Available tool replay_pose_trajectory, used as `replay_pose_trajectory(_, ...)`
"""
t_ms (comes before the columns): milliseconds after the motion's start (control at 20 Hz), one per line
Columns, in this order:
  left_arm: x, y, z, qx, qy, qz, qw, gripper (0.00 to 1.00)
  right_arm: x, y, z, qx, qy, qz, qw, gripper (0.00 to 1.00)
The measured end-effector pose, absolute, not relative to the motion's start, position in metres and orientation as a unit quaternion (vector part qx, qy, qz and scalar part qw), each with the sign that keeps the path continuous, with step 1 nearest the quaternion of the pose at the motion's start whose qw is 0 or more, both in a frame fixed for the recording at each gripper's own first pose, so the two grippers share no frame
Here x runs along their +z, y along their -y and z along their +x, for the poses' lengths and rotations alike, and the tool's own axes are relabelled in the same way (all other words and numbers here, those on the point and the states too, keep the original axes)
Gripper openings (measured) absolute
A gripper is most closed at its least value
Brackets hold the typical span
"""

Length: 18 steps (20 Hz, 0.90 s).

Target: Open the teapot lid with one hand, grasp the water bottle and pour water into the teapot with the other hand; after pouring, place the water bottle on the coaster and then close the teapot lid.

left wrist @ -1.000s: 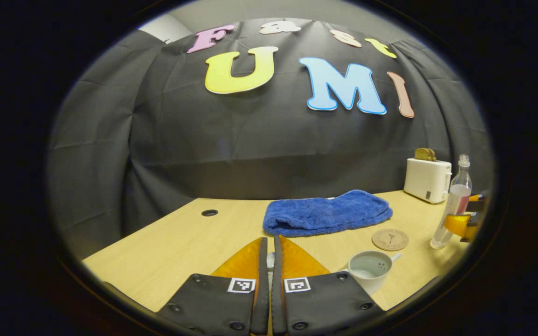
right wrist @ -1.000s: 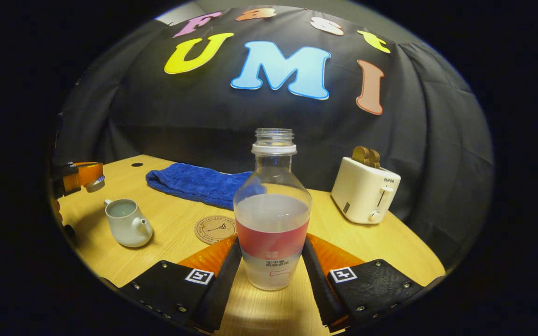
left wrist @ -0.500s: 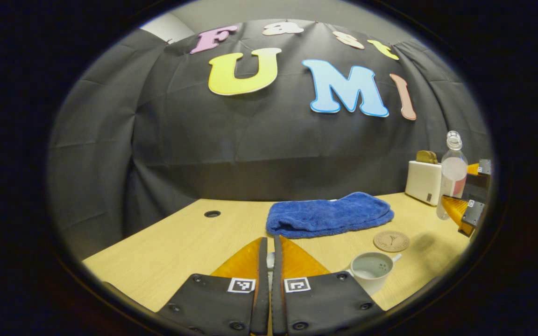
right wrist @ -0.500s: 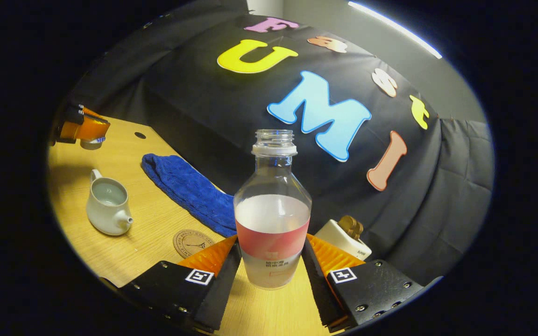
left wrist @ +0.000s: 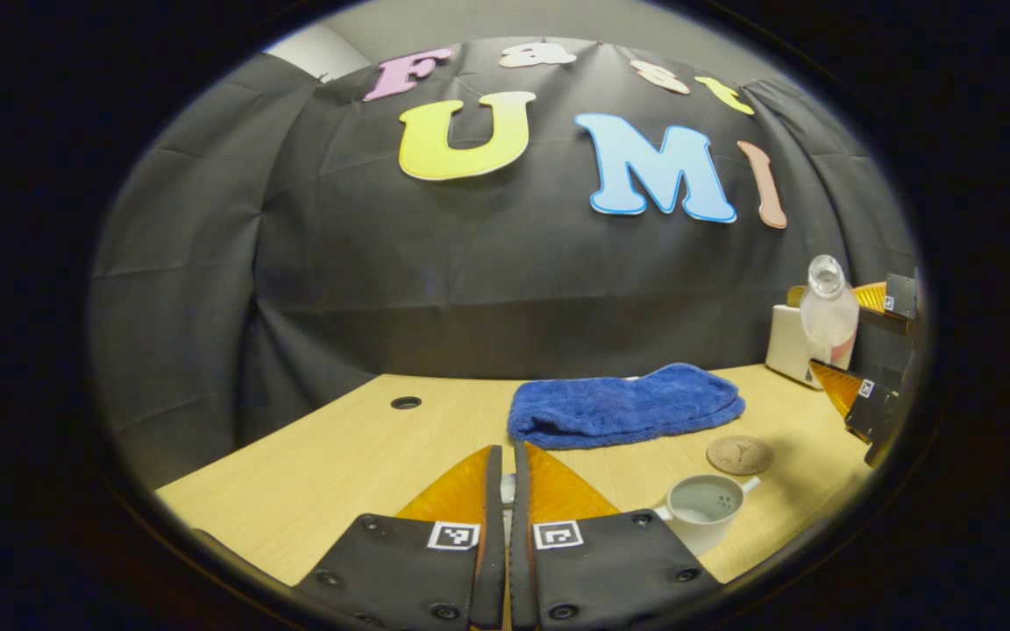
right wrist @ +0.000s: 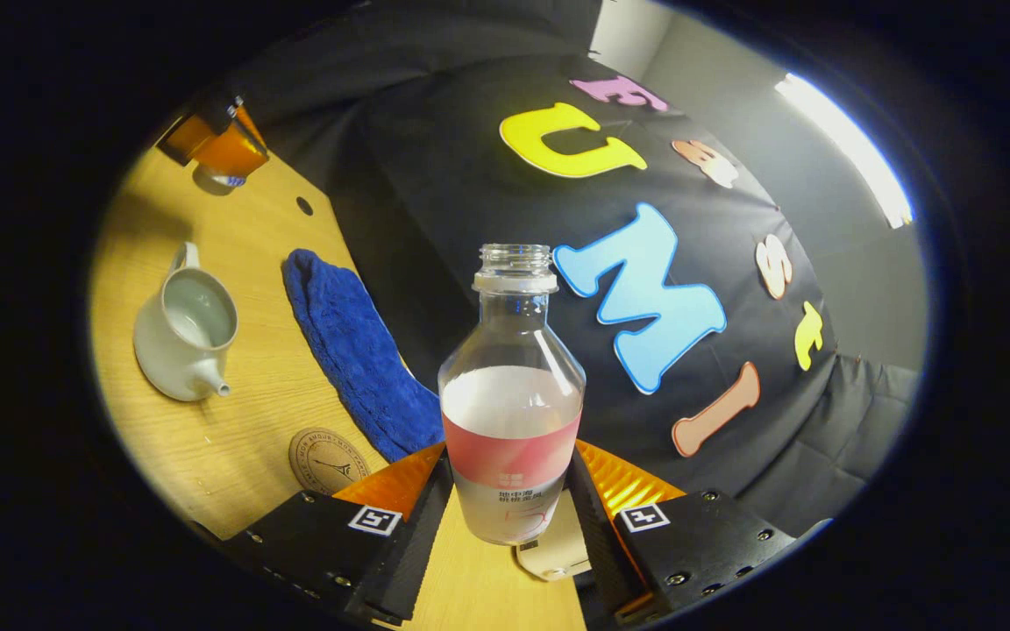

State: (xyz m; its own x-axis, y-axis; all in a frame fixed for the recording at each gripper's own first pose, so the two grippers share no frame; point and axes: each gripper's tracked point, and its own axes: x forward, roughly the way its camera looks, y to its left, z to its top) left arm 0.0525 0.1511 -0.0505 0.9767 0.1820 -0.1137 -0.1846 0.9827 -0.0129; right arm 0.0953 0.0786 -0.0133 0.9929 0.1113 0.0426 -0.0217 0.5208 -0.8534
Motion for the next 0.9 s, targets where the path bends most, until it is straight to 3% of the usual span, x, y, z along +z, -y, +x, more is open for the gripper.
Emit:
replay_pose_trajectory(700,-0.051,-0.159,0.050,0.097,-0.059,-0.019,0.993,0.09,-0.029,-0.126,0.089,0.068,0.151,-0.673,0.721,0.75)
replay_pose_trajectory(900,-0.051,-0.161,0.050,0.100,-0.061,-0.018,0.993,0.09,-0.031,-0.124,0.090,0.071,0.156,-0.694,0.699,0.72)
